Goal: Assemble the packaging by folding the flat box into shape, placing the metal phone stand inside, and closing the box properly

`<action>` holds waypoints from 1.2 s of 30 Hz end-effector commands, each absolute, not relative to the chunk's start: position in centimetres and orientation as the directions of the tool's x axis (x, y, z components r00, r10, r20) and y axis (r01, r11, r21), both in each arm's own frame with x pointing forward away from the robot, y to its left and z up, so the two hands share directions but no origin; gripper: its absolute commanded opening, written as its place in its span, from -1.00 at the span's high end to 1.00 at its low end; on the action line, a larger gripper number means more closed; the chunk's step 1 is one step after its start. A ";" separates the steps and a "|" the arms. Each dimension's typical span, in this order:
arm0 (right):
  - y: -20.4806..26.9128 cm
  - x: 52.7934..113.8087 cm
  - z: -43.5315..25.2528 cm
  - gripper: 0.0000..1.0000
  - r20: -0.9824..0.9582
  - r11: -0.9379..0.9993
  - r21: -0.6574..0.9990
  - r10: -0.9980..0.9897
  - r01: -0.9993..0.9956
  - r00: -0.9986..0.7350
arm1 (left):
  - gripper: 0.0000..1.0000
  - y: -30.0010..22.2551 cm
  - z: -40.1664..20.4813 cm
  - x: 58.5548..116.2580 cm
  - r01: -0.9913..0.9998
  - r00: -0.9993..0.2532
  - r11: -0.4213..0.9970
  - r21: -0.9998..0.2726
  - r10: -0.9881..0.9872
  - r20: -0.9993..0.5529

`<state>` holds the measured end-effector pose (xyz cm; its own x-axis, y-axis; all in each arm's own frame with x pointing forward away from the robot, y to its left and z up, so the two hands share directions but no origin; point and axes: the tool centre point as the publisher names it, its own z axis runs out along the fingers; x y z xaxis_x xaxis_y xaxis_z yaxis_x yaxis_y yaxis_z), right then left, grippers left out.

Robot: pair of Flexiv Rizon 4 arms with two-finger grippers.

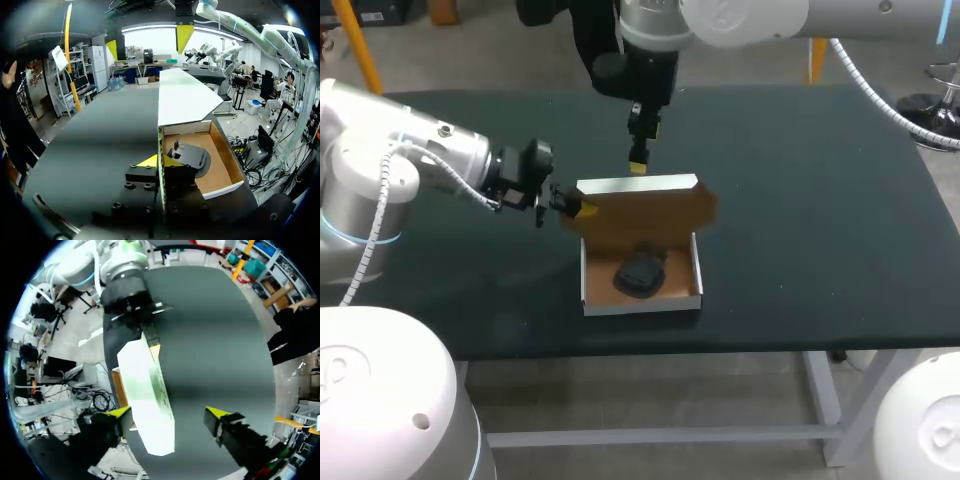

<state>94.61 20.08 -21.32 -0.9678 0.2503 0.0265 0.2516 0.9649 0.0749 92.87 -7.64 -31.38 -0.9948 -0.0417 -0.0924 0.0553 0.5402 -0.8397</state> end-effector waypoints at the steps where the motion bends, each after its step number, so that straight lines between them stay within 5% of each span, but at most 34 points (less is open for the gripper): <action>1: 20.0 94.6 -21.2 -1.00 0.020 0.944 0.057 0.324 0.325 -0.946 | 1.00 -8.0 -31.2 92.3 0.085 -0.991 0.545 -0.834 -0.038 -0.126; 36: 17.9 93.6 -22.6 -1.00 0.209 0.721 0.107 0.657 0.685 -0.724 | 1.00 -8.3 -32.6 91.1 0.263 -0.922 0.595 -0.760 -0.075 -0.379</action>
<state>94.14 18.50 -22.36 -0.7272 0.6539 0.2089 0.6798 0.7282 0.0869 91.50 -8.09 -31.82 -0.9309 -0.0606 -0.3601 0.2551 0.5975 -0.7602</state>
